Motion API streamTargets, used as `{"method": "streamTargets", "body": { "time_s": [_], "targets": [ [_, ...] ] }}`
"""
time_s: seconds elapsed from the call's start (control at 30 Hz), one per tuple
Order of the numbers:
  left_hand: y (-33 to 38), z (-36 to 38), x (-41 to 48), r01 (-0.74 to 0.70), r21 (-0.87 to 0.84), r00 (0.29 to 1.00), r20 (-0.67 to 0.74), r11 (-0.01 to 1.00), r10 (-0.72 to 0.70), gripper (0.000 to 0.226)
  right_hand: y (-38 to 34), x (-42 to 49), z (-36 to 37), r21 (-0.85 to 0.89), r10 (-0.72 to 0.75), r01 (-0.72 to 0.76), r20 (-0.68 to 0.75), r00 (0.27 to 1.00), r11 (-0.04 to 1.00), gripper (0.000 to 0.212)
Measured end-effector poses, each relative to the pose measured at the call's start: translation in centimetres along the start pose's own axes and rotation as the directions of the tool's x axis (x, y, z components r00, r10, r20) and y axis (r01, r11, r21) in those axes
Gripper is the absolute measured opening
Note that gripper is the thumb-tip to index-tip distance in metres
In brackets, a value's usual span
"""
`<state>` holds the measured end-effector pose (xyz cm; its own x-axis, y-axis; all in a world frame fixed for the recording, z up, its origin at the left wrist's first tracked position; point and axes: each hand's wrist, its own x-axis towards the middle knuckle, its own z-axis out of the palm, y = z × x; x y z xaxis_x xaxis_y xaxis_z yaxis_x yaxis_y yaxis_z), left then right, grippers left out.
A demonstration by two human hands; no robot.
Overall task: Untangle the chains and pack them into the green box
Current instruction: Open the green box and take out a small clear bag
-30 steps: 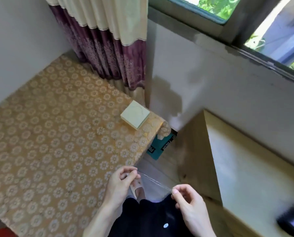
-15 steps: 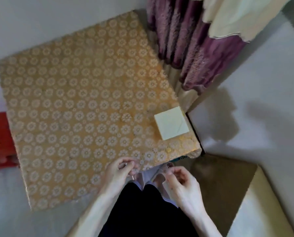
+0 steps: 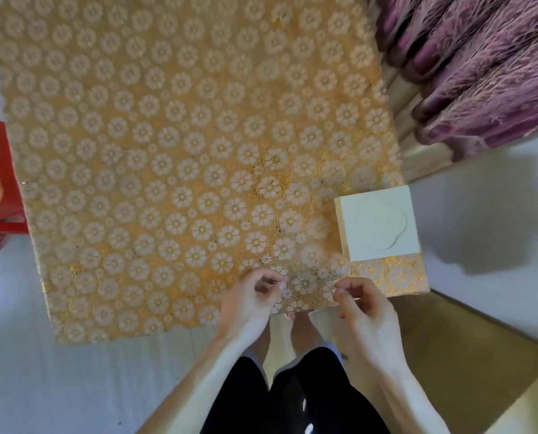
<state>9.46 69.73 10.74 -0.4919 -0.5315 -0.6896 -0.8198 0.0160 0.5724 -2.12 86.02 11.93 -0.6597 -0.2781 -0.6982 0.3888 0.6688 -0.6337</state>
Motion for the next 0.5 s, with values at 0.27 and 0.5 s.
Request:
{"method": "streamTargets", "body": {
  "time_s": [0.27,0.5],
  "targets": [
    [-2.8,0.2,2.6,-0.107,0.145,0.994,0.043,0.984,0.102,0.005,1.8,1.3,2.1,-0.01,0.02,-0.02,-0.083,0.996,1.0,0.013],
    [-4.8,-0.3,4.1,-0.238,0.344,0.954,-0.093,0.908,0.285,0.006,2.0,2.3,2.3,-0.054,0.016,-0.032,-0.274,0.962,0.998,0.012]
  ]
}}
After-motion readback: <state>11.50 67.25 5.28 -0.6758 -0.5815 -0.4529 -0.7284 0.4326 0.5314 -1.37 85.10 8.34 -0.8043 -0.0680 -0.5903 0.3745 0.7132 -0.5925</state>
